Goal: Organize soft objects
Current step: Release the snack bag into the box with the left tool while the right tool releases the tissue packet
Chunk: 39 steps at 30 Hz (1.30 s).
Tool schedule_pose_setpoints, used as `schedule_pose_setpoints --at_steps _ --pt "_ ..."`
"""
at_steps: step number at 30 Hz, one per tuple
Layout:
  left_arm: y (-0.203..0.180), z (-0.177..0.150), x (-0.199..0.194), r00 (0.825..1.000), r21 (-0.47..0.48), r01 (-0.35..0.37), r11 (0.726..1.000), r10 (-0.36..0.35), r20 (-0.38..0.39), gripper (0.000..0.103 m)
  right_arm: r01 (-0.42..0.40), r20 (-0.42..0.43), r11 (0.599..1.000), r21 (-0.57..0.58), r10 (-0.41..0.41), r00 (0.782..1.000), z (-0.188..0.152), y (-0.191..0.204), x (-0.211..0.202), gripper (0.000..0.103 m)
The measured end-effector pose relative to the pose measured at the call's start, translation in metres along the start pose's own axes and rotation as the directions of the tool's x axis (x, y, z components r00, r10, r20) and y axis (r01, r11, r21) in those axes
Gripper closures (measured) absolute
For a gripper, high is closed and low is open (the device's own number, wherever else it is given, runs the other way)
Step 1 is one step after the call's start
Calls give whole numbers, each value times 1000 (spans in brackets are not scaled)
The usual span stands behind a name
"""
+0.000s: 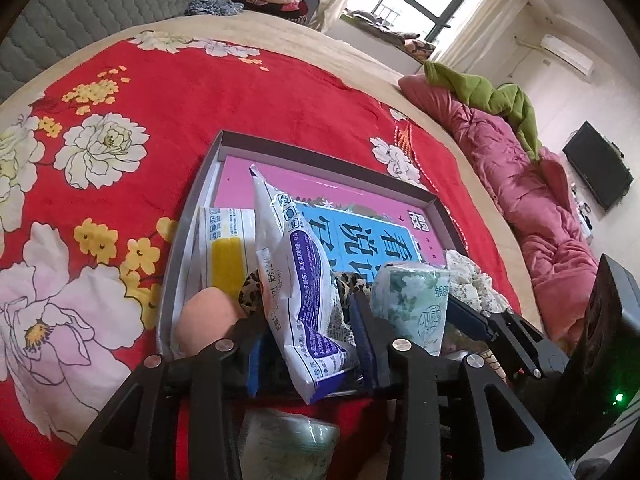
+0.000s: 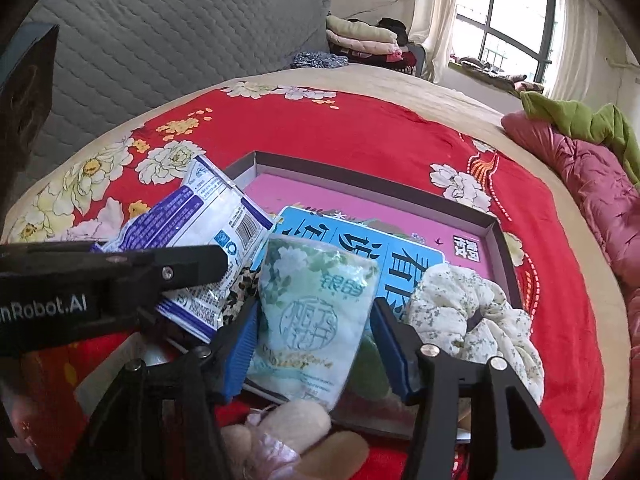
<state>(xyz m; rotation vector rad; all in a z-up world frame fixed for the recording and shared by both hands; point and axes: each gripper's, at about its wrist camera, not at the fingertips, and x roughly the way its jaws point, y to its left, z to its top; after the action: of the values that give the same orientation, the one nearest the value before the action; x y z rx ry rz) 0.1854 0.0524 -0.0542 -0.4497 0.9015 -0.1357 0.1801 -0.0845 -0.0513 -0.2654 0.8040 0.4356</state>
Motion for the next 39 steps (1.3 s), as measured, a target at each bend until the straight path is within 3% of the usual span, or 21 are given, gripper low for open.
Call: schedule_pose_setpoints --at_steps 4,12,16,39 --pt "1 1 -3 1000 -2 -3 1000 3 4 58 16 -2 1000 -13 -16 1000 -1 1 -2 41" --pt "2 2 -8 1000 7 -20 1000 20 12 56 25 21 1000 -4 -25 999 -3 -1 -14 41" --pt "3 3 -12 999 10 -34 999 34 25 49 29 36 1000 -4 -29 999 -3 -1 -22 40" --pt "0 2 -22 998 36 -61 997 60 35 48 68 65 996 61 -72 995 -9 -18 -46 40"
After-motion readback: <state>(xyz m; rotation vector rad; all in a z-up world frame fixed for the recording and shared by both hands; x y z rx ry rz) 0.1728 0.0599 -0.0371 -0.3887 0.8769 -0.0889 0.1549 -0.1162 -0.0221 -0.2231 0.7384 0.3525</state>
